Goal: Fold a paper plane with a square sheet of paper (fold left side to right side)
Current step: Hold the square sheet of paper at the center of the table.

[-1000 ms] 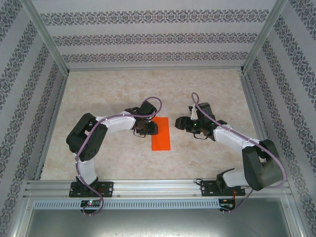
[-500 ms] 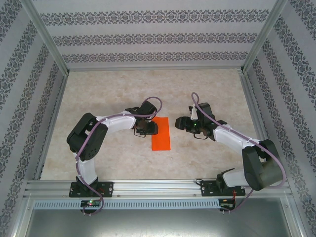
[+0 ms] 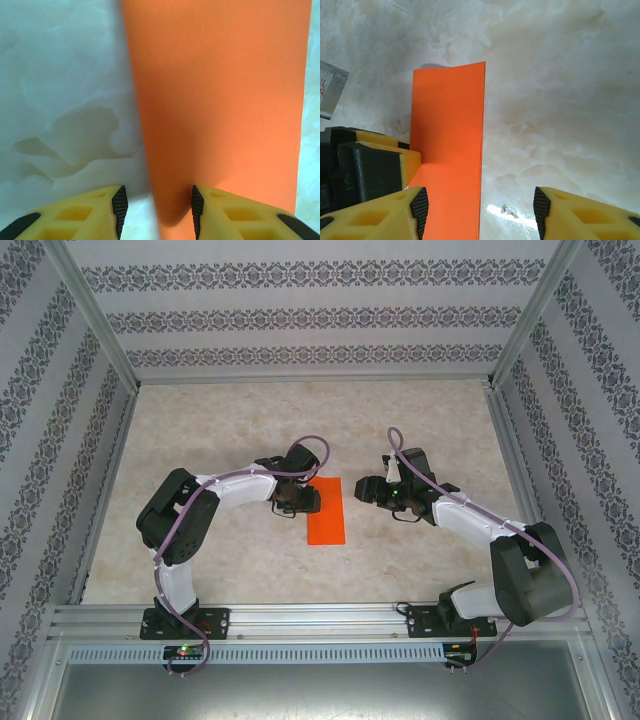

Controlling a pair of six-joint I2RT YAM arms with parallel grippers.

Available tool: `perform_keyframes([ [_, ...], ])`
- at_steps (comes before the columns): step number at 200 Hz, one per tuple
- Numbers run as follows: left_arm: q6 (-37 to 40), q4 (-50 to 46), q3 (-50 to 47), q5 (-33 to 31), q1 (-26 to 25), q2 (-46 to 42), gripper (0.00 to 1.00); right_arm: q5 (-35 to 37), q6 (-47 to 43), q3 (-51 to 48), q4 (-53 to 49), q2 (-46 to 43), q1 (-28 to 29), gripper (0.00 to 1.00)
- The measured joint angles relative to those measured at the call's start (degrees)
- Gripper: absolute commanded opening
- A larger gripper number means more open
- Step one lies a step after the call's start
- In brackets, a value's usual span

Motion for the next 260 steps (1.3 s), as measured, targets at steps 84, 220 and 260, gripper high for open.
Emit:
perform_keyframes([
  [84, 0.0, -1.6, 1.4, -0.2, -0.1, 0.9, 0.43, -0.2, 0.0, 0.0, 0.0, 0.1, 0.4, 0.60],
  [220, 0.0, -2.5, 2.2, -0.9, -0.5, 1.3, 0.45, -0.2, 0.0, 0.0, 0.0, 0.5, 0.4, 0.60],
  [260, -0.1, -3.2, 2.8, -1.0, -0.5, 1.7, 0.44, -0.2, 0.0, 0.0, 0.0, 0.5, 0.4, 0.60],
])
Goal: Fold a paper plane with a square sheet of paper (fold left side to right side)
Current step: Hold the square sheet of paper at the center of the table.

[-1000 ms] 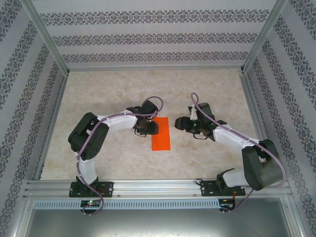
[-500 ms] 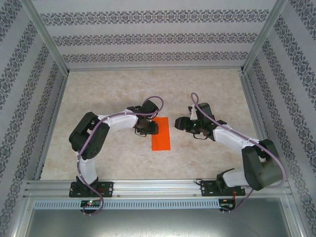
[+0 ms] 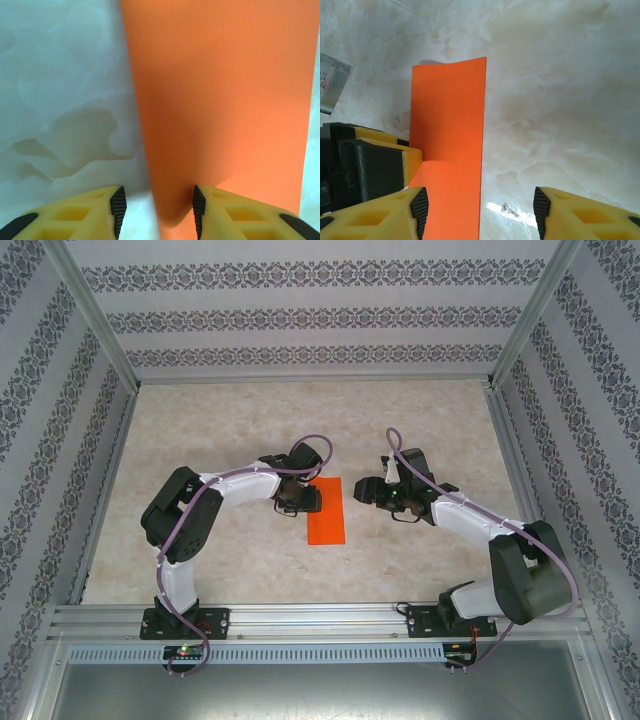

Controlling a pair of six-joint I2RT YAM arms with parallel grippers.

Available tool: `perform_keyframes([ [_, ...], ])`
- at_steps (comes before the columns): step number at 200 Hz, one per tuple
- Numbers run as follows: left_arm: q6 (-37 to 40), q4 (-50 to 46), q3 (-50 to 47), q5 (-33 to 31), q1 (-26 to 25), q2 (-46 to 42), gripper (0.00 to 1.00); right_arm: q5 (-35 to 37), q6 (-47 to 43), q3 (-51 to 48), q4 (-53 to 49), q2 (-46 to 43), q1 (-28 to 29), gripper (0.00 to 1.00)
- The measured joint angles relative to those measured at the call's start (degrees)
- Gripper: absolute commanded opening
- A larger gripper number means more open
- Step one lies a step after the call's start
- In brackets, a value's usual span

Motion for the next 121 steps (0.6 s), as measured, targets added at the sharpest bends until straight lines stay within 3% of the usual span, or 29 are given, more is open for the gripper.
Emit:
perform_keyframes([
  [121, -0.4, -0.5, 0.4, -0.5, -0.3, 0.2, 0.44, -0.2, 0.0, 0.0, 0.0, 0.2, 0.0, 0.57],
])
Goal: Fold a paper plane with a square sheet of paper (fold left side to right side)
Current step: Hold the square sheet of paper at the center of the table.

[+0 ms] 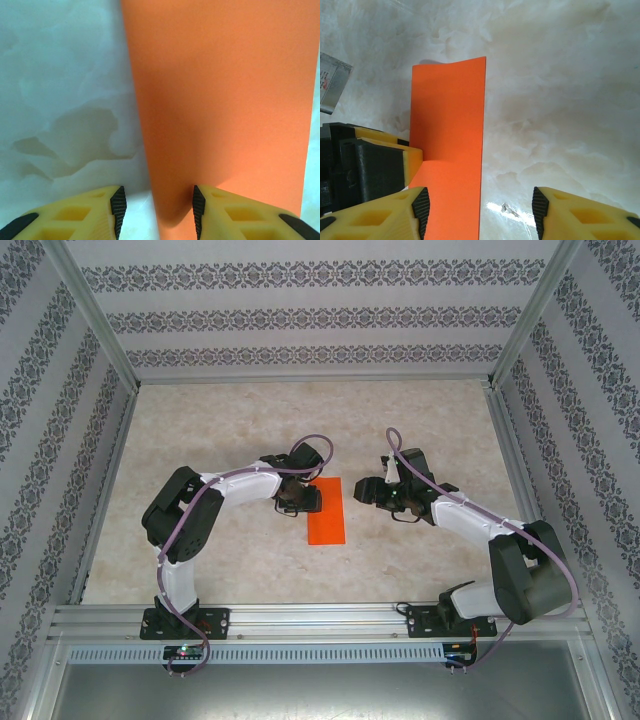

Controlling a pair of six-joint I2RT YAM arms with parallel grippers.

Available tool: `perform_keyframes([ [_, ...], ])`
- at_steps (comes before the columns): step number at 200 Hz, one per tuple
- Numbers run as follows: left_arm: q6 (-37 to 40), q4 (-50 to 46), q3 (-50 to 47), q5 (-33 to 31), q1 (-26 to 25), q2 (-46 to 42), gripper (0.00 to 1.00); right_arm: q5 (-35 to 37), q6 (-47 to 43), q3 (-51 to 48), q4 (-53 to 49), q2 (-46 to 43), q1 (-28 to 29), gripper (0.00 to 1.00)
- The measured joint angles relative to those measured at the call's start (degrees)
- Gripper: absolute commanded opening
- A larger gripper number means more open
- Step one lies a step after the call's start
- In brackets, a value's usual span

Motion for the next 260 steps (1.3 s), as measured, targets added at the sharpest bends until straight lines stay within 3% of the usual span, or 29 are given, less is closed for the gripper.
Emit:
perform_keyframes([
  [57, 0.0, -0.2, 0.2, 0.0, 0.0, 0.1, 0.44, -0.3, 0.1, 0.2, 0.1, 1.8, 1.1, 0.49],
  [106, 0.0, -0.2, 0.2, 0.0, 0.0, 0.1, 0.44, -2.1, 0.8, 1.7, 1.8, 5.8, 3.7, 0.19],
  [135, 0.0, -0.2, 0.2, -0.1, 0.0, 0.1, 0.44, -3.1, 1.7, 3.5, 3.1, 10.1, 5.9, 0.09],
  [260, 0.0, -0.3, 0.3, -0.2, 0.0, 0.2, 0.44, -2.5, 1.3, 8.0, 0.5, 19.6, 8.3, 0.08],
])
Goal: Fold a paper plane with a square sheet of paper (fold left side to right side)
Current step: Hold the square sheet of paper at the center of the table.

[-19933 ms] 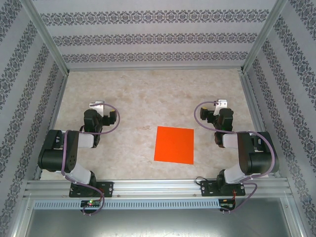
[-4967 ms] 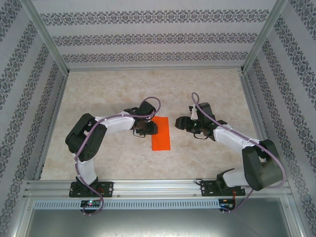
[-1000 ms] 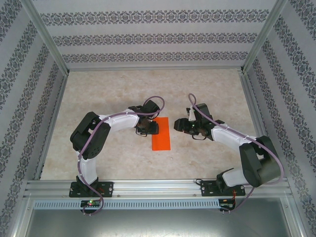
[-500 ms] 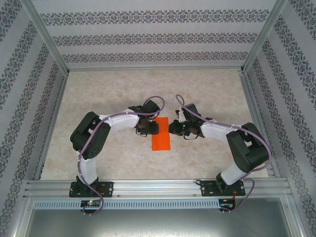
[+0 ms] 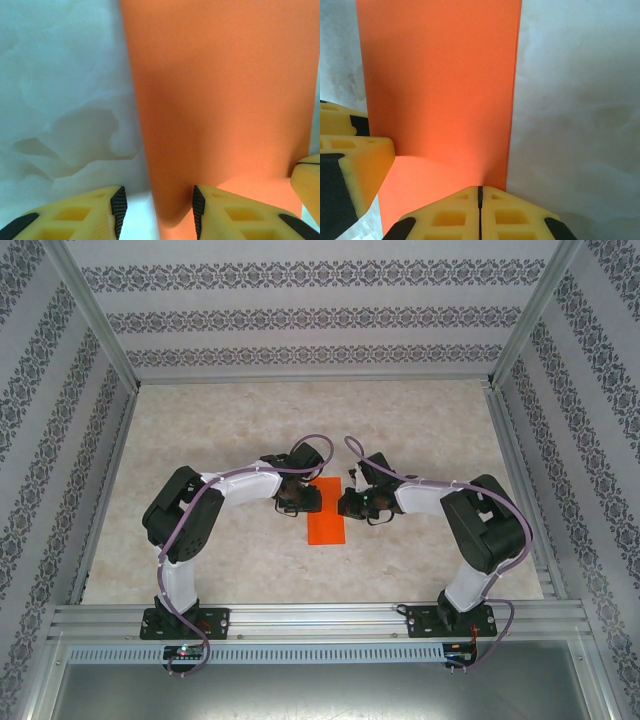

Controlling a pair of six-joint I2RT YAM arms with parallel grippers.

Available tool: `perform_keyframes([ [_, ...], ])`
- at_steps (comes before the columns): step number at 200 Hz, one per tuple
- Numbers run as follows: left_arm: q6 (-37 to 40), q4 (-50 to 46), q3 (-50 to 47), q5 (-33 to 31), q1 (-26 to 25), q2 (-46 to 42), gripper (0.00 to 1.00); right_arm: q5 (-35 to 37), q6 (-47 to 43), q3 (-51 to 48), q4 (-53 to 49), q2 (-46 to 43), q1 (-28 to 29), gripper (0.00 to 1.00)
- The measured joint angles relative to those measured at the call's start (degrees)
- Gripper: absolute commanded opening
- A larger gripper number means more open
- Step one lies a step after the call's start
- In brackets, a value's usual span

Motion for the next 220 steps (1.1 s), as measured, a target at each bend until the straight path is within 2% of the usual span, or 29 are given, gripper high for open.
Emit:
perform_keyframes([
  [51, 0.0, -0.1, 0.1, 0.0, 0.0, 0.0, 0.45, -0.1, -0.5, 1.2, -1.6, 0.8, 0.0, 0.07],
  [102, 0.3, 0.3, 0.1, 0.5, -0.4, -1.2, 0.57, 0.0, -1.2, 1.7, -2.0, 1.2, 0.3, 0.06],
  [131, 0.2, 1.6, -1.7, 0.4, -0.4, -6.0, 0.60, 0.0, -1.4, 1.9, -2.2, 1.3, 0.3, 0.06],
  [151, 0.2, 3.0, -2.5, 0.5, -0.4, -9.7, 0.55, -0.1, -1.4, 2.2, -2.4, 1.6, 0.3, 0.06],
  [186, -0.5, 7.7, -3.4, 4.5, -0.4, -11.0, 0.35, -0.1, -1.5, 2.5, -2.8, 1.7, 0.4, 0.05],
  [220, -1.1, 11.3, -3.7, 8.4, -0.4, -7.4, 0.33, -0.1, -1.5, 2.6, -3.0, 1.7, 0.4, 0.05],
])
